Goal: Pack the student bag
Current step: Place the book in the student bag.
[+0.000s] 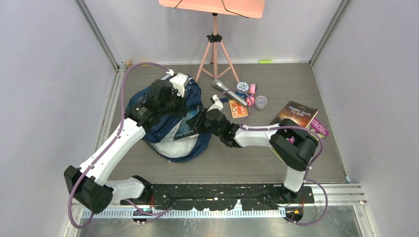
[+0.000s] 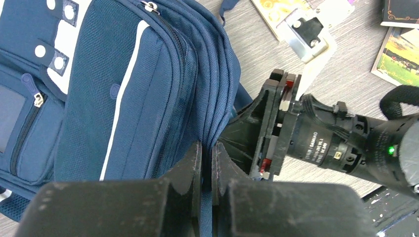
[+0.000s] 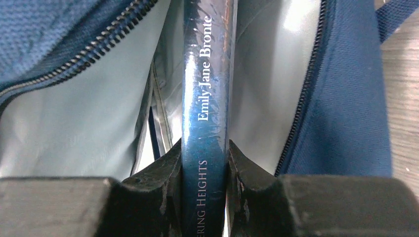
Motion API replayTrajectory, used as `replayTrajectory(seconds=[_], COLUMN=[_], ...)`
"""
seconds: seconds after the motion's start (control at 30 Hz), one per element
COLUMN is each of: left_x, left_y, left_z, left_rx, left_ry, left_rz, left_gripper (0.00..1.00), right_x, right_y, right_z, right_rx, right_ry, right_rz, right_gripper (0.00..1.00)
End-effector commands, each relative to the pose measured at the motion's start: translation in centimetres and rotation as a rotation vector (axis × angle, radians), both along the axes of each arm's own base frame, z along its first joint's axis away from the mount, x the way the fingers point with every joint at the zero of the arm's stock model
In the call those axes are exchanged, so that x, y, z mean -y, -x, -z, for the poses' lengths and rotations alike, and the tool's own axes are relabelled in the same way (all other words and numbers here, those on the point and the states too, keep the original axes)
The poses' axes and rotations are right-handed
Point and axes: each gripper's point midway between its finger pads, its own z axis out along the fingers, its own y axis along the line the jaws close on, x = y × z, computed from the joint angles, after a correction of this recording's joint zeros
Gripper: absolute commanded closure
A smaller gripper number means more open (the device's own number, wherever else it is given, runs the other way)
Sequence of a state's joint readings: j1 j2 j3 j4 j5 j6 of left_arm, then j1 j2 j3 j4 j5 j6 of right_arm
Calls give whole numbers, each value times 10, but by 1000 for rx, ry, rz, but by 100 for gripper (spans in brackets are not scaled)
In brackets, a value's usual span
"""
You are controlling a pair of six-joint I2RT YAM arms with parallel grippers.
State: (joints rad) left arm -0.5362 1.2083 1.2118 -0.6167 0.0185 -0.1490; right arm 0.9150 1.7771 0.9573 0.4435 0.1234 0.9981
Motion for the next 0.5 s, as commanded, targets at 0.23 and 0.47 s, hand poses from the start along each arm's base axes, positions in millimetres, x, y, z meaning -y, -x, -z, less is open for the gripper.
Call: replayTrajectory(seconds=[0.23,0.47], left_x=[13,13], left_y=[-9,-8], left_z=[-41,-40], left_rx=[143,136], left_ry=[96,102], left_rz=[30,30], left_gripper=[100,100], right_x=[-43,-34], right_y=[-64,-85], right_z=[-100,-44], right_rx=[244,210], right_ry=[-328,-93], right_rz=[129,217], right_gripper=[100,84])
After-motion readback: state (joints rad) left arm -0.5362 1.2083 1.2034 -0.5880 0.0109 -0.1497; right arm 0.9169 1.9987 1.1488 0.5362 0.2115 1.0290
